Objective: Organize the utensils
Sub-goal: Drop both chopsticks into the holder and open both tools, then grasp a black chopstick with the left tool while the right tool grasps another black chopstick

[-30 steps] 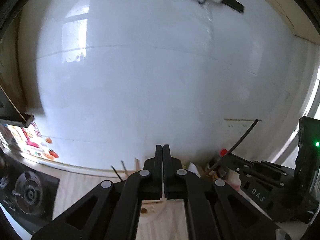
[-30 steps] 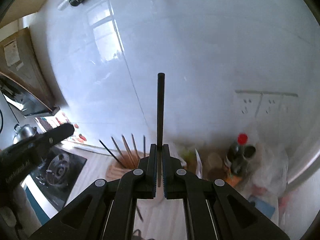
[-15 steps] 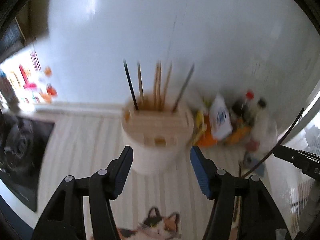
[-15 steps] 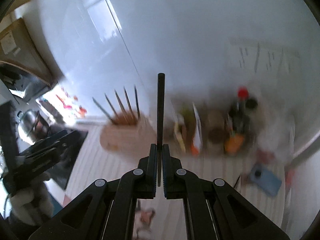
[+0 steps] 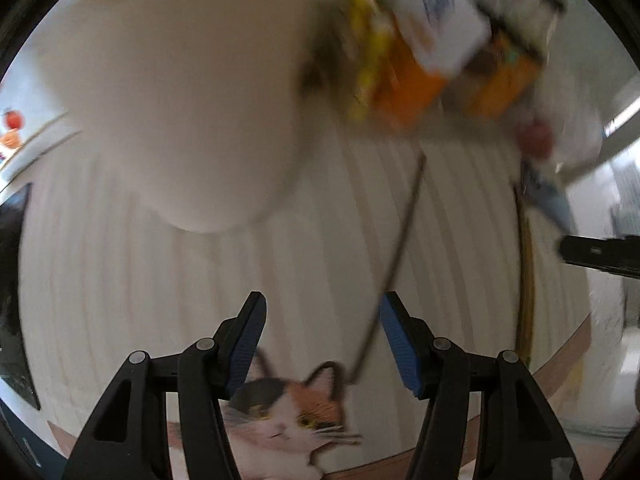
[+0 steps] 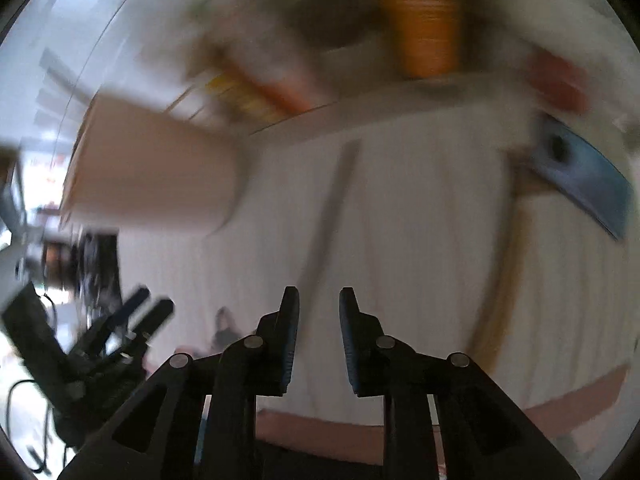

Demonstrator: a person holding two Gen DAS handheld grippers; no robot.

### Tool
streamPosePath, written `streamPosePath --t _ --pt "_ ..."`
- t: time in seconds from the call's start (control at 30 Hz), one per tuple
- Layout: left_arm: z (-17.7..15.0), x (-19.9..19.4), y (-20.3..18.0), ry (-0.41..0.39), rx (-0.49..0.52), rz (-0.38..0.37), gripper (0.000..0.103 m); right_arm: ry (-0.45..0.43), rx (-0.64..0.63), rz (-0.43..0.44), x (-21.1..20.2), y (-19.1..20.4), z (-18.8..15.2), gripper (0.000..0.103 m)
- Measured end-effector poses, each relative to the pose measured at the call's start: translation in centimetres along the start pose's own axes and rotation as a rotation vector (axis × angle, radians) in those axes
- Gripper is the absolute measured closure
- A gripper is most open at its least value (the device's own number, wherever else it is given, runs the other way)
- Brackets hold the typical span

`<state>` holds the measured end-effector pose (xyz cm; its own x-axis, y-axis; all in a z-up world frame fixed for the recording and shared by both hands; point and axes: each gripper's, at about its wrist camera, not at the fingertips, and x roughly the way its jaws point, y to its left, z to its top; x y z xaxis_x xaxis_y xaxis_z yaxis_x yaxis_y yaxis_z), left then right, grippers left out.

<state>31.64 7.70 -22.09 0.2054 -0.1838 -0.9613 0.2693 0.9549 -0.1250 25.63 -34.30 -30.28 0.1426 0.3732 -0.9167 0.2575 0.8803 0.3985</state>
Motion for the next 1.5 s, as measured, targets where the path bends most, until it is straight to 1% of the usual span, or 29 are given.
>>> streamPosePath --t 0.03,0.1,0.13,0.23,0.27,0.3,0.33,0.4,0.43,0.47,0.5,0.53,0.63,0.7,0.73,0.77,0.83,0.9,0.93,0.97,1.0,1.03,1.07,1.17,1.2,1.3,1.4,1.43,1.5 --pt "0.4 1.4 -1.4 0.026 0.03 -0.003 0.046 -0.008 0.022 -0.018 -0.2 -1.2 -0.1 0.081" --pt "1.1 4.1 -3.9 0.061 0.093 0.034 0.046 -0.014 0.083 -0.066 -0.1 -4.7 -1.1 0.081" --pt "1.5 4.9 -4.3 0.068 0.112 0.047 0.046 -0.01 0.109 -0.079 0.1 -5.9 -1.5 0.081" --pt "2.6 7.8 -6.5 0.084 0.198 0.158 0.046 -0.018 0.176 -0.086 0.7 -9.2 -3.2 0.081" --pt "2.9 8.0 -6.8 0.069 0.212 0.178 0.043 -0.026 0.188 -0.084 0.8 -9.8 -3.6 0.081" --pt "3.2 8.1 -7.2 0.05 0.225 0.196 0.043 -0.035 0.203 -0.078 0.9 -10.2 -4.2 0.081" --pt "3.5 8.1 -7.3 0.046 0.228 0.194 0.047 -0.041 0.214 -0.071 1.0 -10.5 -4.5 0.081" --pt "4.0 8.2 -7.5 0.05 0.222 0.171 0.061 -0.057 0.229 -0.06 1.4 -10.7 -5.4 0.081" --pt "4.2 8.1 -7.4 0.051 0.21 0.144 0.078 -0.062 0.23 -0.064 1.5 -10.7 -5.6 0.081" --pt "4.3 8.1 -7.4 0.056 0.2 0.134 0.092 -0.065 0.229 -0.068 1.7 -10.6 -5.7 0.081" --pt "4.4 8.2 -7.4 0.063 0.192 0.136 0.097 -0.065 0.228 -0.071 1.8 -10.4 -5.8 0.081" --pt "4.4 8.1 -7.3 0.066 0.184 0.135 0.099 -0.066 0.226 -0.071 1.9 -10.3 -5.9 0.081" --pt "3.7 7.8 -6.4 0.076 0.146 0.122 0.099 -0.067 0.204 -0.069 2.2 -9.5 -5.5 0.081" --pt "2.8 7.5 -5.6 0.086 0.12 0.119 0.099 -0.067 0.179 -0.1 3.0 -8.7 -4.9 0.081" --pt "2.3 7.4 -5.2 0.09 0.109 0.119 0.099 -0.069 0.169 -0.123 3.4 -8.4 -4.5 0.081" --pt "1.9 7.2 -4.9 0.094 0.099 0.119 0.099 -0.061 0.147 -0.166 4.1 -8.1 -4.2 0.081" --pt "0.8 6.9 -4.1 0.103 0.074 0.123 0.099 -0.045 0.123 -0.21 5.4 -7.6 -4.1 0.081" --pt "-0.2 6.7 -3.3 0.113 0.047 0.134 0.099 -0.054 0.075 -0.292 6.1 -6.7 -4.2 0.082" --pt "-1.0 6.5 -2.6 0.119 0.027 0.133 0.099 -0.059 0.061 -0.314 6.2 -6.4 -4.3 0.084" --pt "-1.5 6.4 -2.2 0.122 0.015 0.134 0.099 -0.061 0.056 -0.342 6.4 -6.1 -4.5 0.088" --pt "-2.2 6.2 -1.7 0.123 0.004 0.138 0.099 -0.073 0.044 -0.385 6.7 -5.7 -4.9 0.09" --pt "-2.9 5.9 -0.8 0.127 -0.016 0.136 0.099 -0.08 0.025 -0.399 6.9 -5.3 -5.2 0.094" --pt "-3.4 5.8 -0.3 0.129 -0.03 0.137 0.099 -0.08 0.015 -0.396 7.2 -4.9 -5.3 0.096" --pt "-5.2 5.2 2.0 0.137 -0.088 0.14 0.099 -0.053 -0.039 -0.341 8.2 -3.0 -6.8 0.097" --pt "-5.7 5.0 2.9 0.14 -0.112 0.144 0.099 -0.034 -0.075 -0.313 8.8 -1.8 -7.7 0.097" --pt "-7.1 4.5 5.3 0.151 -0.165 0.139 0.099 0.004 -0.165 -0.282 10.2 1.3 -10.0 0.097" --pt "-8.2 3.9 7.4 0.155 -0.201 0.12 0.099 0.043 -0.225 -0.272 11.3 3.6 -11.5 0.097" --pt "-8.3 3.4 8.7 0.156 -0.207 0.107 0.099 0.051 -0.237 -0.276 11.4 4.0 -11.7 0.097" --pt "-7.9 3.3 9.5 0.156 -0.213 0.099 0.097 0.065 -0.266 -0.298 11.9 4.7 -11.7 0.096"
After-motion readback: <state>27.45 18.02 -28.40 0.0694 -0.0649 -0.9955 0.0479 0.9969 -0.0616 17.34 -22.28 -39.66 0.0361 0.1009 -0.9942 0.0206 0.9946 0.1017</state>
